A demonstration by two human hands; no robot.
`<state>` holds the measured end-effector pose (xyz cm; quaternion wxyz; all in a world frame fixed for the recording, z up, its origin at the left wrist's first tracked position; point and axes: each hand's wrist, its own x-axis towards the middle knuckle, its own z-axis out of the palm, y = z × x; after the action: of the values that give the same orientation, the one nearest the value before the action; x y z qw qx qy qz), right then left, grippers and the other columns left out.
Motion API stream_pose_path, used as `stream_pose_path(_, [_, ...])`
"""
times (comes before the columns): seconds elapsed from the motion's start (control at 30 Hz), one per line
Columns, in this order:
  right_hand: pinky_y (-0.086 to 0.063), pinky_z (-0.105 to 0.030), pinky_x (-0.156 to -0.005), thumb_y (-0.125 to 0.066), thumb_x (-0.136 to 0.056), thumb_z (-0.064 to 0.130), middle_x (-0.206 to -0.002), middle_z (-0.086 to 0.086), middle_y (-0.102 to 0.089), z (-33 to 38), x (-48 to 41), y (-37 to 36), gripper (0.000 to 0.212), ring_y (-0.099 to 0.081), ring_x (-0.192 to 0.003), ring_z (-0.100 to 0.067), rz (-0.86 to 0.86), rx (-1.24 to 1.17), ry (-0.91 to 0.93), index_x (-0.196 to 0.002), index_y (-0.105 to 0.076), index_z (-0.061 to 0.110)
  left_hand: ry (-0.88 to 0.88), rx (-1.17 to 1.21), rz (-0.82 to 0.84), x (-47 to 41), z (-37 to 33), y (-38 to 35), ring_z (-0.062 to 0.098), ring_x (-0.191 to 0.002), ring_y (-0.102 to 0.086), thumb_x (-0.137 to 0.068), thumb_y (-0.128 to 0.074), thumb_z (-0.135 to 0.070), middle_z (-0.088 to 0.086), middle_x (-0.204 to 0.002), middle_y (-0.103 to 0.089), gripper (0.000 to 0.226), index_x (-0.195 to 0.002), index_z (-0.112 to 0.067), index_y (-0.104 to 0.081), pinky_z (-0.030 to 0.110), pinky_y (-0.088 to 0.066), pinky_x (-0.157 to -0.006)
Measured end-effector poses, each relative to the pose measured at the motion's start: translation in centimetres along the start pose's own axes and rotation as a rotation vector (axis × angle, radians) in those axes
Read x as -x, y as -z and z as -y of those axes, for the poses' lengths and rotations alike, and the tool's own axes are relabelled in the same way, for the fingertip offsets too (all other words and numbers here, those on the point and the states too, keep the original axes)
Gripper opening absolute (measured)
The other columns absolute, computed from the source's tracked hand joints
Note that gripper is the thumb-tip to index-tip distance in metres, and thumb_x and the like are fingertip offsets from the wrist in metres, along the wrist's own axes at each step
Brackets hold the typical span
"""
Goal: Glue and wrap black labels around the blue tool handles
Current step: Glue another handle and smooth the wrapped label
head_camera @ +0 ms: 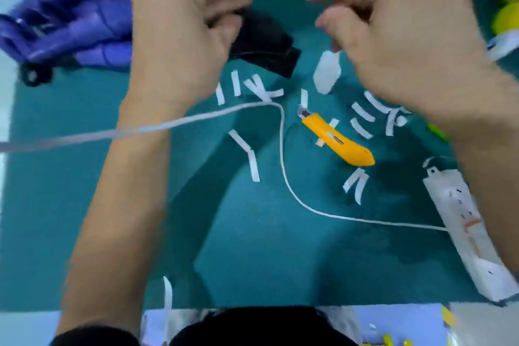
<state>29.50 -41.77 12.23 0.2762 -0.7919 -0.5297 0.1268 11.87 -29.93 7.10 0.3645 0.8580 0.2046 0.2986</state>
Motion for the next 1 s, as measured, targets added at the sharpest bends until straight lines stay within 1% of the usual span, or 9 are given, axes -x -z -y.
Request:
stream_pose_path(0.1, [-0.052, -0.027, -0.1, -0.053, -0.087, 0.014, -0.106, 0.005, -0.077, 2.7, -4.4, -6.2, 0.045, -0.07, -0.1, -0.004, 0.036, -0.15, 0.023, -0.127, -0.072, 0.023, 0.433, -0.012, -0.297, 0.8, 7.5, 7.2, 0.004, -0.071, -0.074, -0.083, -0.075, -0.024, -0.023, -0.074, -0.074, 0.017, -0.095, -0.036, -0.075, 0.035, -0.064, -0.071])
stream_pose_path(0.17, [-0.046, -0.023, -0.105, -0.055, -0.089, 0.011, -0.127, 0.002, -0.071, 4.0, -7.5, -10.3, 0.055, -0.066, -0.115, -0.008, 0.092, -0.134, 0.041, -0.142, -0.061, 0.024, 0.526, -0.273, -0.394, 1.6, 11.5, 9.8, 0.008, -0.091, -0.075, -0.083, -0.07, -0.036, -0.014, -0.095, -0.078, 0.028, -0.109, -0.028, -0.078, 0.036, -0.06, -0.088])
stream_pose_path(0.27, [-0.031, -0.019, -0.111, -0.059, -0.093, 0.013, -0.156, -0.005, -0.051, 6.2, -11.6, -15.9, 0.073, -0.049, -0.141, -0.02, 0.263, -0.099, 0.048, -0.161, -0.033, 0.024, 0.596, -0.504, -0.211, 2.8, 17.2, 14.0, 0.028, -0.139, -0.053, -0.083, -0.059, -0.021, 0.008, -0.147, -0.06, 0.066, -0.149, -0.015, -0.055, 0.037, -0.038, -0.12])
stream_pose_path(0.37, [-0.026, -0.022, -0.116, -0.068, -0.092, 0.02, -0.161, -0.008, -0.04, 7.9, -14.9, -20.2, 0.085, -0.04, -0.146, -0.024, 0.326, -0.061, 0.107, -0.164, -0.023, 0.018, 0.655, -0.577, -0.024, 2.9, 19.8, 15.4, 0.036, -0.137, -0.054, -0.084, -0.062, -0.016, 0.014, -0.149, -0.059, 0.07, -0.153, -0.016, -0.05, 0.049, -0.033, -0.122])
stream_pose_path(0.43, [-0.03, -0.031, -0.116, -0.072, -0.089, 0.024, -0.152, -0.007, -0.049, 8.4, -16.3, -22.1, 0.083, -0.044, -0.139, -0.028, 0.309, 0.033, 0.152, -0.161, -0.03, 0.016, 0.636, -0.613, -0.001, 2.4, 21.0, 15.3, 0.04, -0.13, -0.056, -0.087, -0.065, -0.016, 0.017, -0.142, -0.063, 0.062, -0.148, -0.015, -0.056, 0.05, -0.034, -0.12])
stream_pose_path(0.53, [-0.034, -0.032, -0.102, -0.072, -0.087, 0.022, -0.13, -0.004, -0.062, 9.0, -17.1, -23.0, 0.056, -0.053, -0.118, -0.028, 0.205, 0.138, 0.21, -0.138, -0.052, 0.016, 0.601, -0.598, 0.013, 1.7, 21.4, 15.9, 0.042, -0.122, -0.056, -0.086, -0.068, -0.008, 0.022, -0.132, -0.063, 0.057, -0.143, -0.011, -0.061, 0.045, -0.039, -0.111])
stream_pose_path(0.7, [-0.038, -0.018, -0.086, -0.078, -0.078, 0.015, -0.121, 0.003, -0.058, 7.8, -13.3, -19.0, 0.052, -0.054, -0.101, -0.01, 0.123, -0.183, 0.25, -0.125, -0.056, 0.016, 0.351, -0.61, -0.113, 4.4, 16.5, 15.7, 0.036, -0.125, -0.049, -0.09, -0.068, -0.007, 0.017, -0.134, -0.06, 0.053, -0.142, -0.006, -0.06, 0.025, -0.031, -0.111])
stream_pose_path(0.87, [-0.035, -0.003, -0.081, -0.08, -0.072, 0.009, -0.113, 0.015, -0.054, 2.2, -4.0, -16.5, 0.055, -0.052, -0.096, 0.007, 0.117, -0.26, 0.035, -0.118, -0.058, 0.029, 0.06, -0.741, -0.034, 7.6, 11.0, 10.1, 0.038, -0.111, -0.055, -0.09, -0.073, -0.015, 0.016, -0.125, -0.064, 0.046, -0.134, -0.006, -0.065, 0.047, -0.039, -0.099])
stream_pose_path(1.0, [-0.033, -0.003, -0.091, -0.082, -0.077, 0.009, -0.121, 0.013, -0.055, -2.9, 2.6, -17.0, 0.058, -0.051, -0.105, 0.009, 0.149, -0.249, -0.115, -0.129, -0.062, 0.025, 0.076, -0.631, 0.094, 9.2, 11.3, 3.9, 0.041, -0.109, -0.061, -0.084, -0.082, -0.008, 0.015, -0.122, -0.067, 0.048, -0.13, -0.005, -0.069, 0.053, -0.047, -0.095])
